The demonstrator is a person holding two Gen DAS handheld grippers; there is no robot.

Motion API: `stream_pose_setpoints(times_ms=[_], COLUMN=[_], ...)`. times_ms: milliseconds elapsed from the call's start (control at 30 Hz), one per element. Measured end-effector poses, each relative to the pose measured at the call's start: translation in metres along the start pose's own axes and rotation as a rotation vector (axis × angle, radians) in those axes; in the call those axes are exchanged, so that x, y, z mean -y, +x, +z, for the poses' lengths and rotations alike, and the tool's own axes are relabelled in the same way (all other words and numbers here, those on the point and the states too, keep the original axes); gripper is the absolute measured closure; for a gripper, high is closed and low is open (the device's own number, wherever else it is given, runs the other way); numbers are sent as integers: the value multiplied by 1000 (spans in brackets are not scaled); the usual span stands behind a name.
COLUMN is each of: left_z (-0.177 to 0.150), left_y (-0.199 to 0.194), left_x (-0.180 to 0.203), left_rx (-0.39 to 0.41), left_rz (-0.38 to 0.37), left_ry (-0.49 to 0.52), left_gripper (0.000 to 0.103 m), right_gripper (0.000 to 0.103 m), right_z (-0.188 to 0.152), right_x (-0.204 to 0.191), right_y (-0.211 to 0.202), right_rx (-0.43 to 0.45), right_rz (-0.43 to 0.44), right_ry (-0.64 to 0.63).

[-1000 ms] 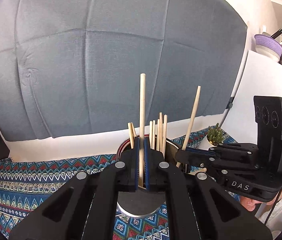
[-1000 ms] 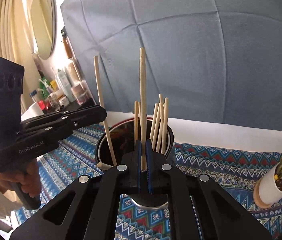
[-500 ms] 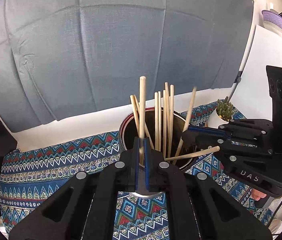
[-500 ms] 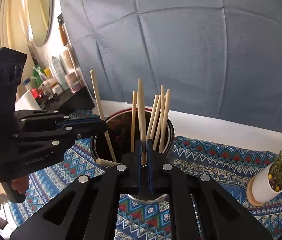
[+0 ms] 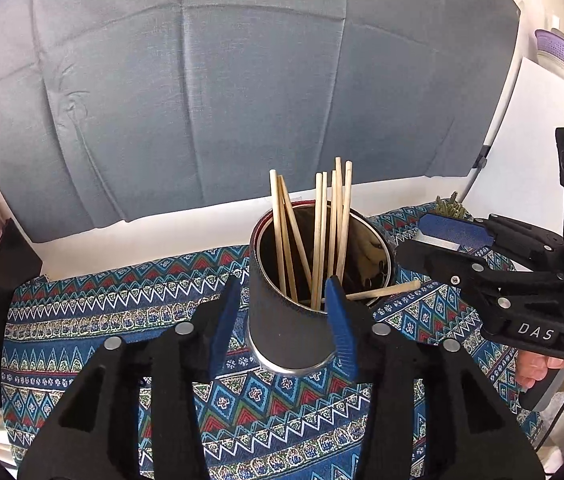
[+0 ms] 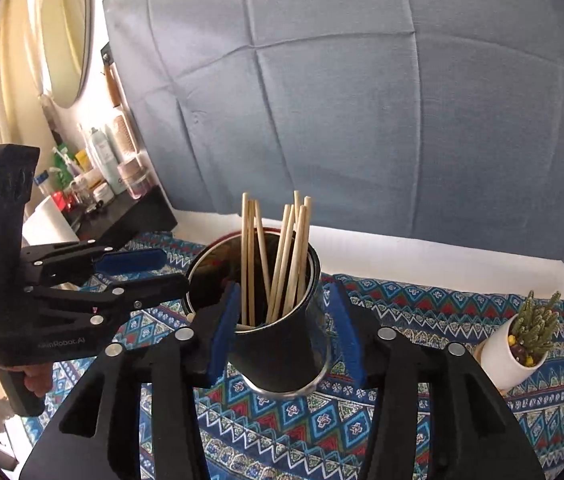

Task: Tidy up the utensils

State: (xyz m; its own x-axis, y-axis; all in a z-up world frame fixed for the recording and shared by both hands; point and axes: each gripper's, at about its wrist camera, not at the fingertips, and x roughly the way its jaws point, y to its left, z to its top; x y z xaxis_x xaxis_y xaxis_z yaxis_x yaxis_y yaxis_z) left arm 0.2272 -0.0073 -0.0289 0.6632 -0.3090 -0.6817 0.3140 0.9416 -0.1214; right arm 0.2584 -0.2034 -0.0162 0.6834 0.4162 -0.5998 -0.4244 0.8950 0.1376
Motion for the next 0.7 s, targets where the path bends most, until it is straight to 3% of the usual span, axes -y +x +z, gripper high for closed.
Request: stream_pose_setpoints(times_ms=[333, 400, 467, 700], left_z=[-18, -22, -26, -46], left_y=[-31, -38, -47, -73], left_x=[-2, -1, 3, 14], left_rx=[-18, -30, -36, -67], left_rz=[59, 90, 105, 149], left_ry=[-68, -62, -56, -57], left_gripper=[22, 11, 6, 6], right_gripper=[27, 17, 17, 13], right_z=[-14, -19, -26, -52], right_x=[-1, -1, -5, -16], right_y=[-35, -43, -54, -85], right_rx=[5, 3, 11, -30], right_rz=[-49, -76, -118, -120], right_ry=[63, 74, 66, 99])
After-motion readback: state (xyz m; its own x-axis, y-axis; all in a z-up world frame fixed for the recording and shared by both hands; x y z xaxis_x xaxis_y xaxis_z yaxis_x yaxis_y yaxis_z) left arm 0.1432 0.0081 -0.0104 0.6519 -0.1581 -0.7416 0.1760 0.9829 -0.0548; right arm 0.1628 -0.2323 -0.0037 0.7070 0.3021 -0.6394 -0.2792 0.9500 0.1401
